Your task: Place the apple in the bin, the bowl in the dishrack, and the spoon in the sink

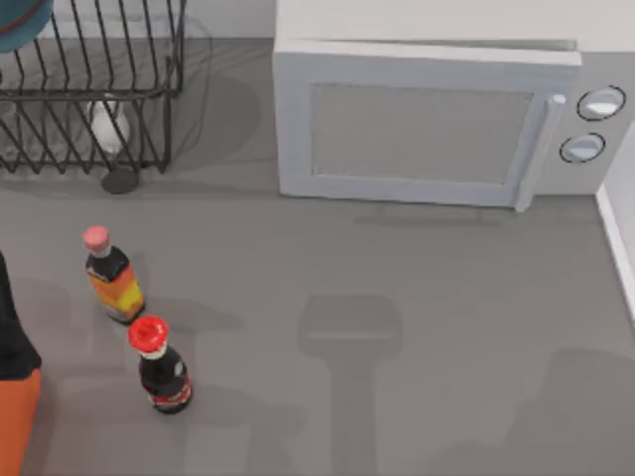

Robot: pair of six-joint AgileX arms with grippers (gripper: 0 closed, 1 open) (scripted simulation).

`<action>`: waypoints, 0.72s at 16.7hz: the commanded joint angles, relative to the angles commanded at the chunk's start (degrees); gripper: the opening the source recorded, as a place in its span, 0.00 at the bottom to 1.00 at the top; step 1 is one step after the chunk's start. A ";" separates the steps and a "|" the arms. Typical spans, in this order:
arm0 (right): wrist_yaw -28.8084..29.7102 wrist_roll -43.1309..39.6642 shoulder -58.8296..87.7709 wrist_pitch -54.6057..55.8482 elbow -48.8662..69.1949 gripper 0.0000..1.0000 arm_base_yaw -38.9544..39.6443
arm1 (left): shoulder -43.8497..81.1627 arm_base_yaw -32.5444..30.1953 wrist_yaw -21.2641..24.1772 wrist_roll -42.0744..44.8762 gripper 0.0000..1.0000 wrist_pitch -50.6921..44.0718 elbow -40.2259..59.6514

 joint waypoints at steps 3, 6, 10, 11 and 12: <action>0.15 0.84 7.63 -3.60 9.12 0.00 1.46 | 0.00 0.00 0.00 0.00 1.00 0.00 0.00; 0.30 2.36 18.25 -8.72 23.60 0.00 3.70 | 0.00 0.00 0.00 0.00 1.00 0.00 0.00; 0.40 5.83 35.05 -16.84 48.94 0.00 7.41 | 0.00 0.00 0.00 0.00 1.00 0.00 0.00; 0.41 6.87 39.34 -18.88 55.60 0.00 8.40 | 0.00 0.00 0.00 0.00 1.00 0.00 0.00; 0.41 7.96 43.48 -20.84 62.10 0.00 9.39 | 0.00 0.00 0.00 0.00 1.00 0.00 0.00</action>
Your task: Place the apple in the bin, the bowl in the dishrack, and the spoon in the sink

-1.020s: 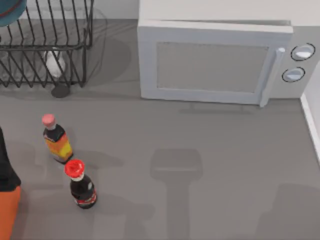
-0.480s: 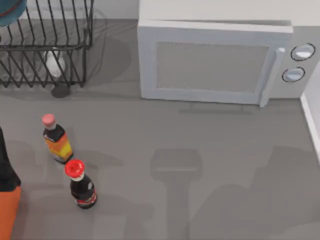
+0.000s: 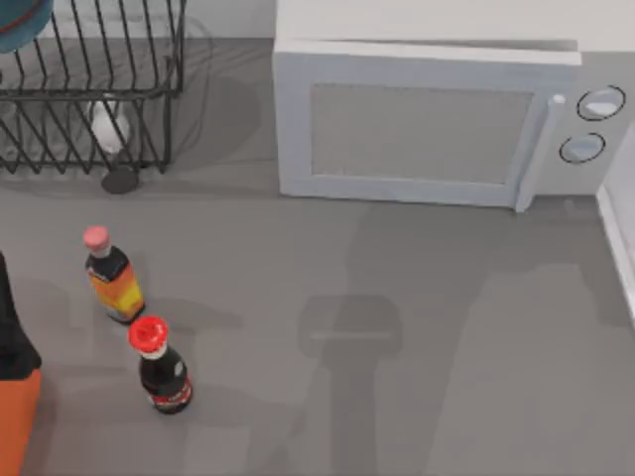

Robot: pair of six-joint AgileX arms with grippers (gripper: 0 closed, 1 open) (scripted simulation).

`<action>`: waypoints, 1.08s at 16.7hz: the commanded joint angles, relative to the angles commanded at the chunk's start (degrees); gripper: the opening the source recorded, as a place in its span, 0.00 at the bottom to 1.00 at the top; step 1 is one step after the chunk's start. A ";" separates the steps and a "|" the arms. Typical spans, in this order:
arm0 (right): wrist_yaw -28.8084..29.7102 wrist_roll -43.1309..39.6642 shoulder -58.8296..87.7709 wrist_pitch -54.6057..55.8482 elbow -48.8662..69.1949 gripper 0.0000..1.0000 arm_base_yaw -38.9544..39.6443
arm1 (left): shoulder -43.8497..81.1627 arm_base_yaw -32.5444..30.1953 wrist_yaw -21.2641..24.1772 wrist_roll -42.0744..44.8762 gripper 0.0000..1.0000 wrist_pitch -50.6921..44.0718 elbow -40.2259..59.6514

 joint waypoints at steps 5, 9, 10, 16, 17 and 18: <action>0.11 5.79 17.29 -7.63 26.88 0.00 4.61 | 0.00 0.00 0.00 0.00 1.00 0.00 0.00; 0.33 9.38 24.83 -10.46 38.31 0.00 7.07 | 0.00 0.00 0.00 0.00 1.00 0.00 0.00; 0.37 9.91 25.70 -10.75 39.68 0.00 7.39 | 0.00 0.00 0.00 0.00 1.00 0.00 0.00; 0.40 10.32 26.25 -10.84 40.46 0.00 7.31 | 0.00 0.00 0.00 0.00 1.00 0.00 0.00; 0.40 10.32 26.20 -10.72 40.32 0.00 7.30 | 0.00 0.00 0.00 0.00 1.00 0.00 0.00; 0.41 10.32 25.95 -10.12 39.58 0.00 7.28 | 0.00 0.00 0.00 0.00 1.00 0.00 0.00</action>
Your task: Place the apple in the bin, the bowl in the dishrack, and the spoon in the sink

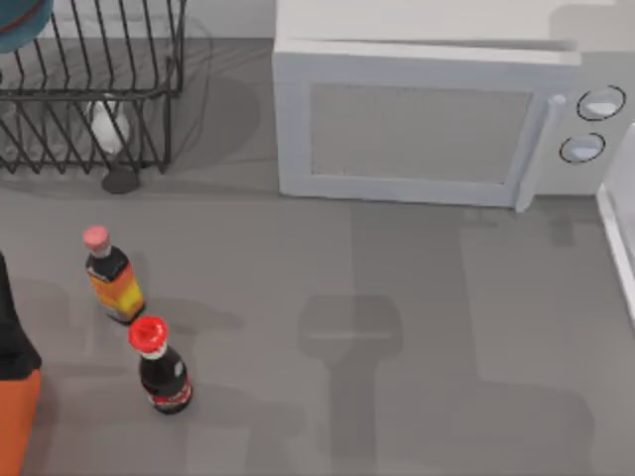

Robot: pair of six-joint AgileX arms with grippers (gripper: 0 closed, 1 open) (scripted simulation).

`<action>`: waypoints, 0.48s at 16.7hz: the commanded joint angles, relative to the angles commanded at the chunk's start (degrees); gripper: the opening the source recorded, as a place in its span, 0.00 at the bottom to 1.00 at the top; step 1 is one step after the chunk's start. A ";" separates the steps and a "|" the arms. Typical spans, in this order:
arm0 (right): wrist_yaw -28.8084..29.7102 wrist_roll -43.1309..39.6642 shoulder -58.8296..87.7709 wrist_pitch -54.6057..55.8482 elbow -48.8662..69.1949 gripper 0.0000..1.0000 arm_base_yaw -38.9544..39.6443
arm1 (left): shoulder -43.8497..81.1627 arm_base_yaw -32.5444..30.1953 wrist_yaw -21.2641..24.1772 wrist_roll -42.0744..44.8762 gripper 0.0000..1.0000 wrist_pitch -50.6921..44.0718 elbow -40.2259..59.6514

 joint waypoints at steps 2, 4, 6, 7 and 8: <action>0.03 0.00 -1.03 2.19 -3.19 0.00 0.01 | 0.00 0.00 0.00 0.00 1.00 0.00 0.00; 0.04 0.04 -2.55 5.22 -7.90 0.00 0.10 | 0.00 0.00 0.00 0.00 1.00 0.00 0.00; -0.03 0.01 -4.17 8.77 -13.26 0.00 0.16 | 0.00 0.00 0.00 0.00 1.00 0.00 0.00; -0.08 -0.05 -4.96 10.65 -16.04 0.00 0.18 | 0.00 0.00 0.00 0.00 1.00 0.00 0.00; -0.12 -0.13 -5.72 12.47 -18.78 0.00 0.19 | 0.00 0.00 0.00 0.00 1.00 0.00 0.00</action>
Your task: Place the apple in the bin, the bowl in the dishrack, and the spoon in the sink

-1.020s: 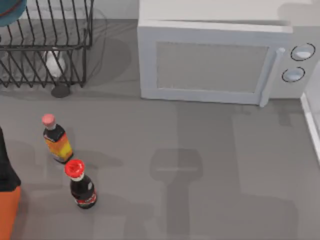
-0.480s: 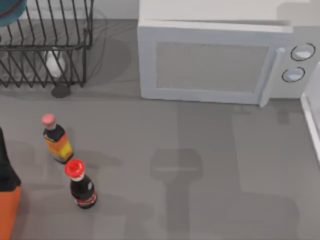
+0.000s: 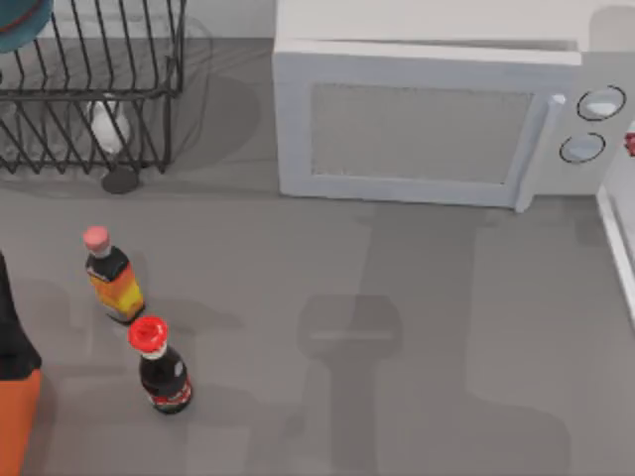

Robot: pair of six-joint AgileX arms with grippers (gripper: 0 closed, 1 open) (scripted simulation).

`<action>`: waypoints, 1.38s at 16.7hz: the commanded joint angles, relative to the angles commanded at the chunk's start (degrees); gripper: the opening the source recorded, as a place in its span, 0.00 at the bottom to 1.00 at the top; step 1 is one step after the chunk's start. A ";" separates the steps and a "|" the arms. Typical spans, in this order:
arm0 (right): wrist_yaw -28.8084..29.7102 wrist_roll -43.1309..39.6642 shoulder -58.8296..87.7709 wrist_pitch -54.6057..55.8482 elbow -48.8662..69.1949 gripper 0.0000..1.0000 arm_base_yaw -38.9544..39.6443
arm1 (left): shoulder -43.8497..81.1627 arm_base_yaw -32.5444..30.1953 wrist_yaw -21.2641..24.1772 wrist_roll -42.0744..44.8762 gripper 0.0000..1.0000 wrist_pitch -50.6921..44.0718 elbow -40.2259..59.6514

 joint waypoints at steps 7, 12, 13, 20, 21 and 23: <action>0.00 -0.09 -2.41 5.26 -7.16 0.00 0.00 | 0.00 0.00 0.00 0.00 1.00 0.00 0.00; 0.00 -0.09 -2.41 5.26 -7.16 0.30 0.00 | 0.00 0.00 0.00 0.00 1.00 0.00 0.00; 0.00 -0.09 -2.41 5.26 -7.16 0.38 0.00 | 0.00 0.00 0.00 0.00 1.00 0.00 0.00; 0.00 -0.09 -2.41 5.26 -7.16 0.90 0.00 | 0.00 0.00 0.00 0.00 1.00 0.00 0.00; 0.00 -0.09 -2.41 5.26 -7.16 0.98 0.00 | 0.00 0.00 0.00 0.00 1.00 0.00 0.00; 0.00 -0.09 -2.41 5.26 -7.16 1.00 0.00 | 0.00 0.00 0.00 0.00 1.00 0.00 0.00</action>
